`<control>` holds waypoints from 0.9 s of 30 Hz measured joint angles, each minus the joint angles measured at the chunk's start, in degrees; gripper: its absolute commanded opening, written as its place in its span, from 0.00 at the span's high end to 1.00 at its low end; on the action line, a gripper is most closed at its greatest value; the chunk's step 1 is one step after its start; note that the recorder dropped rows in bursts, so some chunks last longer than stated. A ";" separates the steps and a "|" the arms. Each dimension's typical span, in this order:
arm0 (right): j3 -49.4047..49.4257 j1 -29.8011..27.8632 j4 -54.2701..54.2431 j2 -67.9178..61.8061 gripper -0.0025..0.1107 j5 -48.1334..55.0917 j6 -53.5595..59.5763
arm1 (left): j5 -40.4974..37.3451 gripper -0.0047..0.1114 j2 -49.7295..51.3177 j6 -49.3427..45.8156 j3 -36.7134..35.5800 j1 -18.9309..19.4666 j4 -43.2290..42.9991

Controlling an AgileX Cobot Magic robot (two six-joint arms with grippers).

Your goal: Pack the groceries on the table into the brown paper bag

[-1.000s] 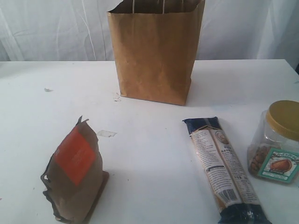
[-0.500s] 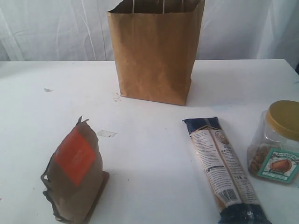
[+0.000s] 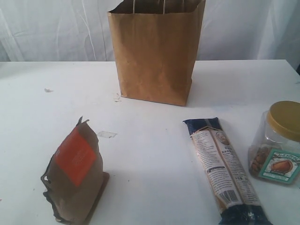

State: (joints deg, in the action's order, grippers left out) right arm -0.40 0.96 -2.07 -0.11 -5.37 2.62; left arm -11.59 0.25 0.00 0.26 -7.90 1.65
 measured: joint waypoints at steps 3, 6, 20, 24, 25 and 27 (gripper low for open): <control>0.25 0.00 2.90 0.00 0.98 8.29 -0.98 | 0.00 0.96 0.00 0.00 0.00 0.00 0.00; 0.28 0.00 3.81 0.00 0.98 11.26 -1.31 | 0.00 0.96 0.00 0.00 0.00 0.00 0.00; 0.40 0.00 4.30 0.00 0.98 24.91 -1.52 | 0.00 0.96 0.00 0.00 0.00 0.00 0.00; 0.28 0.00 4.30 0.00 0.98 25.27 -1.52 | 0.26 0.96 0.00 0.00 0.00 0.00 0.00; 0.28 0.00 4.30 0.00 0.98 25.27 -1.52 | 0.99 0.96 0.00 0.00 0.00 0.00 0.23; 0.28 0.00 4.30 0.00 0.98 25.30 -1.52 | 6.01 0.96 0.00 3.94 0.00 0.00 4.20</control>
State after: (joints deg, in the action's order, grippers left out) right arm -0.12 0.96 2.23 -0.11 19.94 1.10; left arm -5.58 0.25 3.94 0.26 -7.90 5.85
